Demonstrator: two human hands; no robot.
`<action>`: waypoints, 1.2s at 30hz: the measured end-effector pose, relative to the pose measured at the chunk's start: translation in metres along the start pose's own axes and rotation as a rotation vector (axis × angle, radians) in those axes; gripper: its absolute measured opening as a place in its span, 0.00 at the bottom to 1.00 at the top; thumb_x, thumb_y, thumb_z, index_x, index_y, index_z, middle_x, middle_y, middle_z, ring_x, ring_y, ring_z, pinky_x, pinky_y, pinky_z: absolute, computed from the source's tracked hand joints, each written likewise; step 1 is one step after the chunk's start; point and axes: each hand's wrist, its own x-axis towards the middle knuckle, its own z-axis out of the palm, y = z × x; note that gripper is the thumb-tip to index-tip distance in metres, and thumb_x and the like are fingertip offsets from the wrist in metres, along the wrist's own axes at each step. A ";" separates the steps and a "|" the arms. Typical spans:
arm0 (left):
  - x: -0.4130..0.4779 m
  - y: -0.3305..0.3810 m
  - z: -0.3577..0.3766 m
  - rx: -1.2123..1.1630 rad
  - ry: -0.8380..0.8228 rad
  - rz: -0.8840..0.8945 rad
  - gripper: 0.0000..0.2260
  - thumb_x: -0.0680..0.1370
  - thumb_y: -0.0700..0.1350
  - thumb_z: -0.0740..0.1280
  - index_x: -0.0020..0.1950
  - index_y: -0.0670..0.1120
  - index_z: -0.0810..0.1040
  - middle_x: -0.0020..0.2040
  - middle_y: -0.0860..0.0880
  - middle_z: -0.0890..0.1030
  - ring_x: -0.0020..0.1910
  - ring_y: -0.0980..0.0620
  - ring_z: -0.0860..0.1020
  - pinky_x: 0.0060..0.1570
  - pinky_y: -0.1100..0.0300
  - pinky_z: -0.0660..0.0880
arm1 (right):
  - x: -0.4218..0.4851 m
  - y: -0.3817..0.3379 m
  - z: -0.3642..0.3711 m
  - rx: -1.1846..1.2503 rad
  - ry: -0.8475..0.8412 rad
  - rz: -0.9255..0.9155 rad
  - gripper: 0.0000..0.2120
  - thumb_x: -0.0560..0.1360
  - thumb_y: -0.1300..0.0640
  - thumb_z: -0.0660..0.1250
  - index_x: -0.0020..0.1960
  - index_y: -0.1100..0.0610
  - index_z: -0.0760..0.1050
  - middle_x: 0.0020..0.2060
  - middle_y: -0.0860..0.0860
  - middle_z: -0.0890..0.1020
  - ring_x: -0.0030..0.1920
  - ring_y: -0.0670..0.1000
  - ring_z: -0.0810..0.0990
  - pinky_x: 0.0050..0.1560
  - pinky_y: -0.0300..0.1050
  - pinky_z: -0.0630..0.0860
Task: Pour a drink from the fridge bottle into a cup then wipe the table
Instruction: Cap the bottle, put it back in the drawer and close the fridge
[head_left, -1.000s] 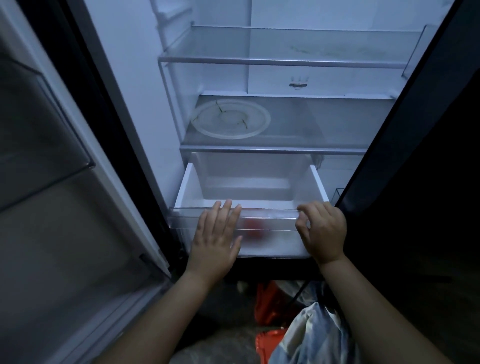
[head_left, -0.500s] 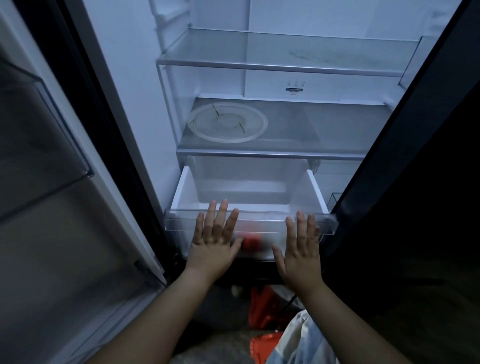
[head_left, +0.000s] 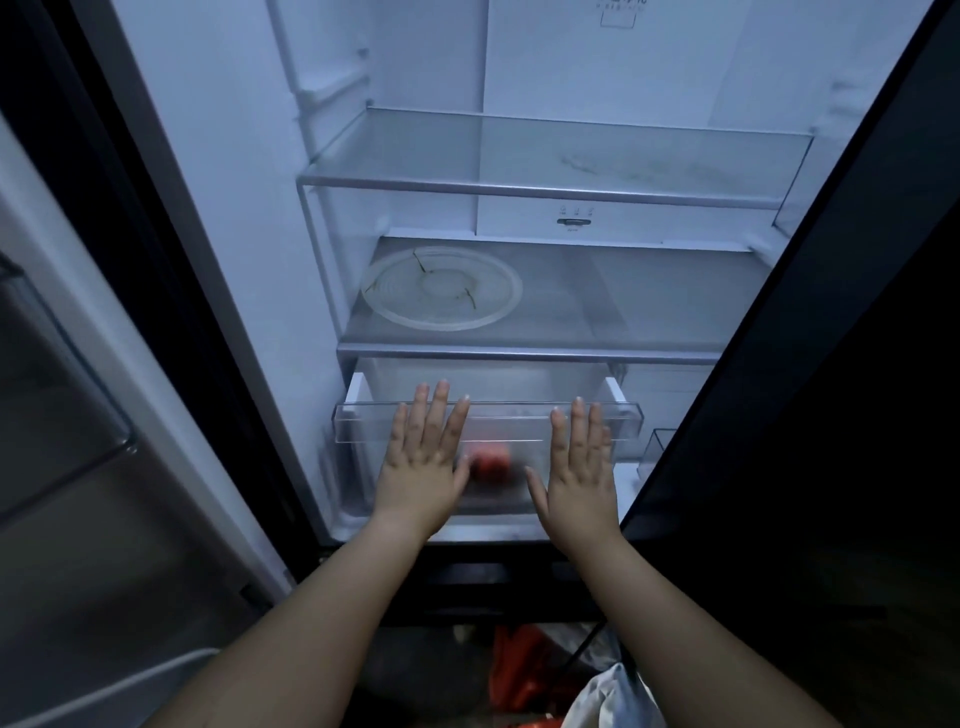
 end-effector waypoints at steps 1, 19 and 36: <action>0.003 -0.001 0.003 -0.008 -0.004 -0.004 0.36 0.75 0.52 0.56 0.78 0.46 0.43 0.78 0.44 0.41 0.77 0.43 0.44 0.74 0.47 0.44 | 0.004 -0.001 0.001 -0.009 -0.010 0.008 0.36 0.76 0.43 0.54 0.76 0.61 0.47 0.76 0.59 0.44 0.76 0.62 0.45 0.75 0.57 0.46; 0.041 -0.012 0.036 -0.018 -0.180 -0.063 0.34 0.74 0.51 0.53 0.78 0.44 0.46 0.78 0.42 0.41 0.77 0.39 0.47 0.72 0.43 0.49 | 0.057 0.000 0.023 0.045 -0.111 0.083 0.46 0.68 0.54 0.71 0.77 0.60 0.48 0.76 0.60 0.49 0.76 0.60 0.49 0.72 0.54 0.51; 0.046 0.007 -0.015 -0.089 -0.492 -0.243 0.34 0.74 0.49 0.65 0.78 0.47 0.55 0.78 0.46 0.42 0.77 0.45 0.46 0.72 0.41 0.49 | 0.050 -0.002 0.019 0.230 -0.126 0.065 0.42 0.67 0.67 0.63 0.77 0.59 0.48 0.76 0.58 0.43 0.77 0.58 0.44 0.75 0.56 0.51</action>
